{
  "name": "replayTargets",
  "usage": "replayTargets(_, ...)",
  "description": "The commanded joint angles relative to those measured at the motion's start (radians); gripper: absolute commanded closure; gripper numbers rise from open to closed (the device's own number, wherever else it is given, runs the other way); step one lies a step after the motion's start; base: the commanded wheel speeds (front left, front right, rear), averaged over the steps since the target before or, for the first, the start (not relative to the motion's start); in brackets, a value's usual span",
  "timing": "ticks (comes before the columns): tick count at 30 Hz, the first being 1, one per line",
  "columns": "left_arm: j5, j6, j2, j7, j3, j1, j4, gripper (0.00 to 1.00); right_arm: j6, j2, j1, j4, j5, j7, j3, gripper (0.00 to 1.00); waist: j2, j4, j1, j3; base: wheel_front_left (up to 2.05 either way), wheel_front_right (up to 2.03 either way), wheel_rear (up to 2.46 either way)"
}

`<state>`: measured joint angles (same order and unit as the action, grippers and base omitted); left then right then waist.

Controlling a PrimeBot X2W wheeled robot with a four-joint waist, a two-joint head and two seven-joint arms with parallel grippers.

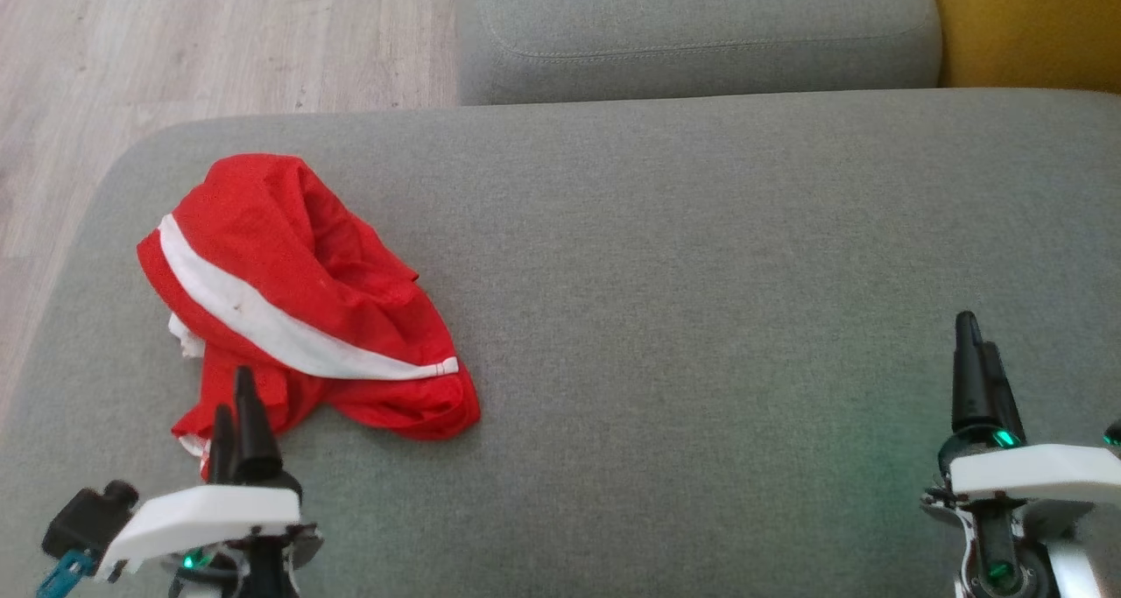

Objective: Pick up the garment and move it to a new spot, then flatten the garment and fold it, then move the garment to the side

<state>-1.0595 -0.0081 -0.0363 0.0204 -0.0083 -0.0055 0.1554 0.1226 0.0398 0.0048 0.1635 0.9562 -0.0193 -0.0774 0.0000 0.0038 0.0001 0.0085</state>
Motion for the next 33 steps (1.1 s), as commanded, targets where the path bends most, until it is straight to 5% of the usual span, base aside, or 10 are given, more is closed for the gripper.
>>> replayTargets(1, 0.021, 0.003, -0.008, 0.009, 0.008, -0.051, -0.041, 0.00, 0.003, 0.006, -0.049, -0.043, -0.023, -0.011, 0.009, 0.00, 0.0000, 0.000, 0.0000, 0.000, 0.00, 0.00, 0.00)
replayTargets(23, 0.400, 0.177, -0.120, 0.077, -0.234, -0.117, -0.104, 0.00, 0.004, 0.007, -0.032, -0.129, -0.394, -0.078, 0.078, 0.00, 0.0000, -0.012, 0.0000, 0.003, 0.00, 0.00, 0.00)
replayTargets(33, 0.524, 0.214, -0.181, 0.106, -0.363, -0.154, -0.057, 0.00, 0.005, 0.008, -0.027, -0.156, -0.544, -0.108, 0.097, 0.00, 0.0000, -0.017, 0.0000, 0.000, 0.00, 0.00, 0.00)
